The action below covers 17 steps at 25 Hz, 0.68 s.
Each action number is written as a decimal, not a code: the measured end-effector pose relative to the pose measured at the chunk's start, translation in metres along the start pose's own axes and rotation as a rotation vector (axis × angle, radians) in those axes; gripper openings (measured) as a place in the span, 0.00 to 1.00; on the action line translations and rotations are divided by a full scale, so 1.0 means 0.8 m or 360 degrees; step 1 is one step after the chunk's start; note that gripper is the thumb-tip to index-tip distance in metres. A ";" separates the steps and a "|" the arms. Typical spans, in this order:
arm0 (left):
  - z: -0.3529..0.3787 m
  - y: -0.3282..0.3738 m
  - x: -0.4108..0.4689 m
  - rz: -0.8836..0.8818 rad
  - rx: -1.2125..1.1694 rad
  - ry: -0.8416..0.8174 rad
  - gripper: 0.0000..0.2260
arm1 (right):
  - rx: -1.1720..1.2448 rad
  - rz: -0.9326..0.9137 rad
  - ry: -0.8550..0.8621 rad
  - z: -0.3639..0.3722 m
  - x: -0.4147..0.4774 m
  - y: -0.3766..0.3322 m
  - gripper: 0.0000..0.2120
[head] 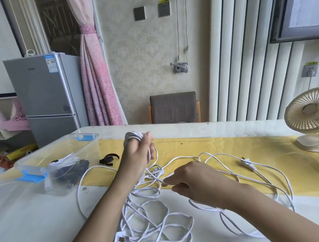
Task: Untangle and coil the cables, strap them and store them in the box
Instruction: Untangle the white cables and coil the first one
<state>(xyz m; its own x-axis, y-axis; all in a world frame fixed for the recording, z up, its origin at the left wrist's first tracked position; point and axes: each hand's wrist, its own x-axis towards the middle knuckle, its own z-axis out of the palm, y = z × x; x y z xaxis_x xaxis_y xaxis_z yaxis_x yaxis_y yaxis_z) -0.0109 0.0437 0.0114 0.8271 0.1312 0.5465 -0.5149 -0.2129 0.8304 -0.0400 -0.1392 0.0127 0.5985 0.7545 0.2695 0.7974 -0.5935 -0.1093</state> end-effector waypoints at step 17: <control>0.011 0.044 -0.033 -0.1014 -0.0134 -0.1439 0.31 | 0.0161 0.0632 0.0900 -0.074 -0.004 0.078 0.14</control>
<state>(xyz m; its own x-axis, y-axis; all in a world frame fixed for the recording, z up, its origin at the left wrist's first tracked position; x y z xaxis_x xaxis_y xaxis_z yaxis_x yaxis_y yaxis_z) -0.0489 0.0243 0.0249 0.7878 -0.5691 -0.2354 0.0778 -0.2872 0.9547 0.0032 -0.1947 0.0614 0.7359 0.2081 0.6444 0.5466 -0.7443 -0.3838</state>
